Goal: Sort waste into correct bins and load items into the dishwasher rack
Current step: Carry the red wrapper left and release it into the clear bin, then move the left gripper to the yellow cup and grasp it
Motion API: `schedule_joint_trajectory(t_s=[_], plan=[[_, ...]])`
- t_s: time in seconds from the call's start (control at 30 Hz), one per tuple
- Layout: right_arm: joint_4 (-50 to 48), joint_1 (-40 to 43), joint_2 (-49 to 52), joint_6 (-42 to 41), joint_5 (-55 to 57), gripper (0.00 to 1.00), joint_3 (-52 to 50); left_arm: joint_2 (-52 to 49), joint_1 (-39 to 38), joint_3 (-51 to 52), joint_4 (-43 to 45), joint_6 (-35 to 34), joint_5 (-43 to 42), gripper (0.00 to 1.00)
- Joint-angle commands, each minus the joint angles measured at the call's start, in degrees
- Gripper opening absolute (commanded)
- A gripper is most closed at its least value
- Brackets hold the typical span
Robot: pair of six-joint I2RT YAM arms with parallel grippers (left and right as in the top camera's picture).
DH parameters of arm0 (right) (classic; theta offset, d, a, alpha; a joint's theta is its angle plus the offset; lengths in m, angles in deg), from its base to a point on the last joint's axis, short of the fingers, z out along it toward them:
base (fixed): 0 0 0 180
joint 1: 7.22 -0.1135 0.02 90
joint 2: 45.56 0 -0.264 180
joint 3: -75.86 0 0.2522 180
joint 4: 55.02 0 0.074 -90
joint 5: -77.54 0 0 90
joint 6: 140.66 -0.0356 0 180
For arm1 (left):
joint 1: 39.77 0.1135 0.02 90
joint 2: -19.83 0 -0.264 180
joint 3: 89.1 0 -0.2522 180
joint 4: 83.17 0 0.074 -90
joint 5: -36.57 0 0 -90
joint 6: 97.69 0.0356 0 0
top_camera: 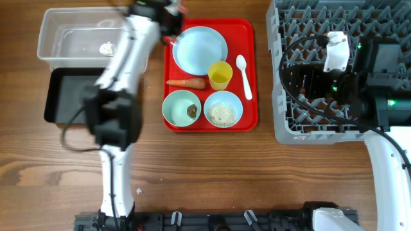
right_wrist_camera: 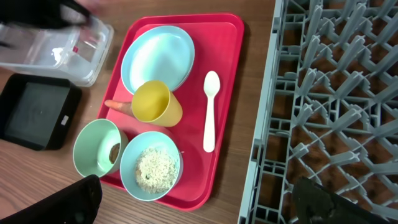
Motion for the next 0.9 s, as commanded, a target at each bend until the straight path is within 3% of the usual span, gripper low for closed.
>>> schedule_joint_trajectory(t_s=[0.0, 0.13, 0.23, 0.3, 0.4, 0.47, 0.67, 0.87], plan=[[-0.37, 0.13, 0.7, 0.96, 0.57, 1.0, 0.61, 3.54, 8.61, -0.07, -0.87, -13.66, 2.8, 0.04], [-0.9, 0.13, 0.81, 0.96, 0.57, 1.0, 0.61, 1.66, 13.44, 0.74, -1.66, -20.24, 2.78, 0.04], [-0.96, 0.13, 0.98, 0.81, 0.55, 1.0, 0.63, -0.74, 15.32, 1.49, -1.92, -20.22, 2.25, 0.06], [-0.96, 0.13, 1.07, 0.55, 0.55, 1.0, 0.63, -1.62, 15.58, 1.64, -2.32, -20.2, 2.16, 0.26], [-1.01, 0.13, 1.31, 0.55, 0.57, 1.0, 0.61, -1.57, 15.56, 1.62, -3.04, -20.15, 2.16, 0.8], [-0.98, 0.13, 1.55, 0.55, 0.55, 1.0, 0.63, -1.11, 15.5, 1.42, -2.47, -20.04, 2.12, 1.0], [-1.11, 0.13, 1.62, 0.55, 0.57, 1.0, 0.63, 1.77, 15.45, 1.4, -2.69, -19.74, 0.13, 1.0], [-1.84, 0.13, 1.62, -1.03, 0.59, 1.0, 0.61, 6.71, 13.42, 1.4, -4.72, -0.83, -23.23, 1.0]])
